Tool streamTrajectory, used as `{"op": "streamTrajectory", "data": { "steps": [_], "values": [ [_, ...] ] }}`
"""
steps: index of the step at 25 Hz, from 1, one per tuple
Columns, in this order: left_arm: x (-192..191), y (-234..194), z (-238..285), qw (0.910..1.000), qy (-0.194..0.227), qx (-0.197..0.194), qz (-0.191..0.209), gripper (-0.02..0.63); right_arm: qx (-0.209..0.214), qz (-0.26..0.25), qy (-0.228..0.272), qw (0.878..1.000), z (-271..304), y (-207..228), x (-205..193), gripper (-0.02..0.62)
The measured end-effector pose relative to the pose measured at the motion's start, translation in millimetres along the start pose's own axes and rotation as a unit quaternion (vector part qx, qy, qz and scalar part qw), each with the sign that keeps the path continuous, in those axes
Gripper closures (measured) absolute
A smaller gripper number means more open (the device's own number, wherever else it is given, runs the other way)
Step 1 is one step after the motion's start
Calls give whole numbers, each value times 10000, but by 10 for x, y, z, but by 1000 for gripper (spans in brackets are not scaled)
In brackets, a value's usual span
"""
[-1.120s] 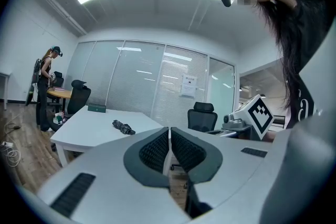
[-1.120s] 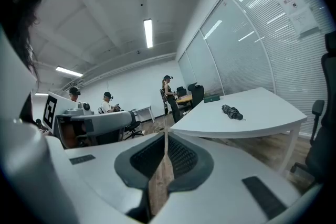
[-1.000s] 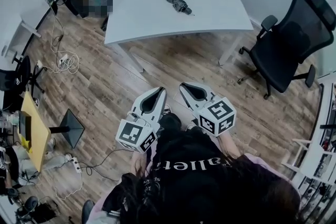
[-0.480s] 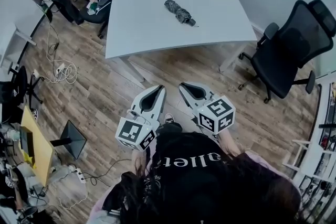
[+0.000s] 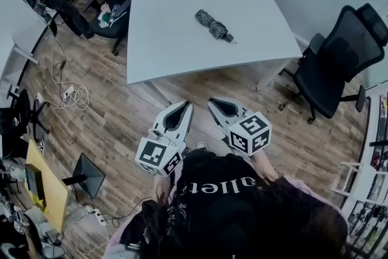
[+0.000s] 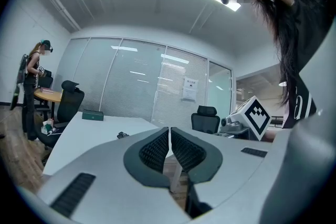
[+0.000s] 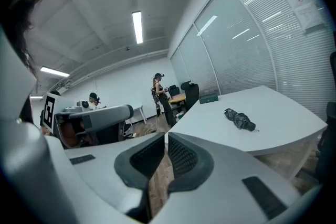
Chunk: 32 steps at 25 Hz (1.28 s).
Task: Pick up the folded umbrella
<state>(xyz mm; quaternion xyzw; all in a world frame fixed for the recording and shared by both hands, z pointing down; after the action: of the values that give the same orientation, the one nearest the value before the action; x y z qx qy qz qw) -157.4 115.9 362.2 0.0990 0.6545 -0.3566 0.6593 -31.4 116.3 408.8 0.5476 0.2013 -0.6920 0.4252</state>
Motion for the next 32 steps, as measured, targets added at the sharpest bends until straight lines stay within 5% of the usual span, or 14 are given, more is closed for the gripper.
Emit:
{"op": "streamTrajectory", "data": {
  "steps": [17, 32],
  "values": [
    [-37, -552, 157, 9989, -201, -271, -323, 577, -326, 162, -363, 9987, 491, 144, -5, 561],
    [122, -1126, 869, 9985, -190, 314, -416, 577, 103, 112, -408, 9990, 1158, 1025, 266, 561]
  ]
}}
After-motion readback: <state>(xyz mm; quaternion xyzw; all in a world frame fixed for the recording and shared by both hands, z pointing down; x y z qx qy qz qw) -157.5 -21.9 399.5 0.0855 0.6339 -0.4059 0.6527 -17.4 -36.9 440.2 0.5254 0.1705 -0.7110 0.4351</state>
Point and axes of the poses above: the fingertips, and each gripper's own axes: z forward along the fingers, y to its right, x out of its top, the point moved 5 cm from there along -z, backward along the fingers, and after that the axes turned 9 degrees about -z, right-handed, at the moved point
